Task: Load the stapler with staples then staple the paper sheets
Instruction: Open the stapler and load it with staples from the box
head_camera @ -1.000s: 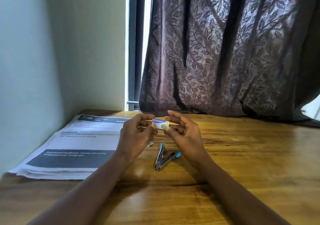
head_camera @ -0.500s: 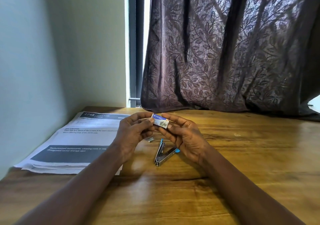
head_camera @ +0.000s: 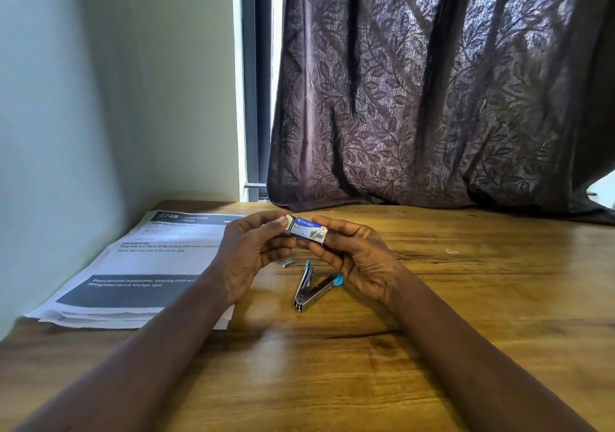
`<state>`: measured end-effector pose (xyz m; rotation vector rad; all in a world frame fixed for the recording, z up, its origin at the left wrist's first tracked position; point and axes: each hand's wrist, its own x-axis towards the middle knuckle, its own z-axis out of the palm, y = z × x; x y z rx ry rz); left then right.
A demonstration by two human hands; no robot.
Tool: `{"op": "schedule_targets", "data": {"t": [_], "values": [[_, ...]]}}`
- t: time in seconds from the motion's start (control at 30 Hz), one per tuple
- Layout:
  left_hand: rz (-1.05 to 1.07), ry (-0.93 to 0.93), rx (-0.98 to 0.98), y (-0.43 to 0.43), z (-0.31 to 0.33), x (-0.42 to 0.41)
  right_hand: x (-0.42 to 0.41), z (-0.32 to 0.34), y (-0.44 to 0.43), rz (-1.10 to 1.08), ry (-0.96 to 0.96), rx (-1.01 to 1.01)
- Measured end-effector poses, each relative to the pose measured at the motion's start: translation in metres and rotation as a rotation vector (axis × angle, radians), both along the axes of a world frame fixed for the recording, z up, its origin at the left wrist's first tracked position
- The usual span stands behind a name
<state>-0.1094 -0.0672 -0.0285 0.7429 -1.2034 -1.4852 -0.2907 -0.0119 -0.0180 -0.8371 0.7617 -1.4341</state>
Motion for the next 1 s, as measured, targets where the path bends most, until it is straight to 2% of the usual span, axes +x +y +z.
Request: {"op": "schedule_targets", "data": {"t": [0.13, 0.3, 0.57, 0.77, 1.0], "values": [[0.032, -0.101, -0.07, 0.0014, 0.0012, 0.0007, -0.0017, -0.0006, 0.0004, -0.016, 0.014, 0.003], [0.157, -0.334, -0.306, 0.0032, -0.001, 0.0, -0.0027, 0.0005, 0.0013, -0.031, 0.057, 0.024], [0.078, -0.222, -0.219, 0.0043, 0.0002, 0.0021, -0.0064, -0.0008, -0.0025, -0.016, 0.042, 0.05], [0.065, -0.205, -0.175, 0.004, -0.0004, 0.0011, -0.0063, 0.0012, -0.0001, 0.012, -0.013, 0.072], [0.046, -0.224, -0.148, 0.0036, -0.0005, 0.0008, -0.0025, 0.0004, 0.001, -0.08, 0.092, 0.026]]}}
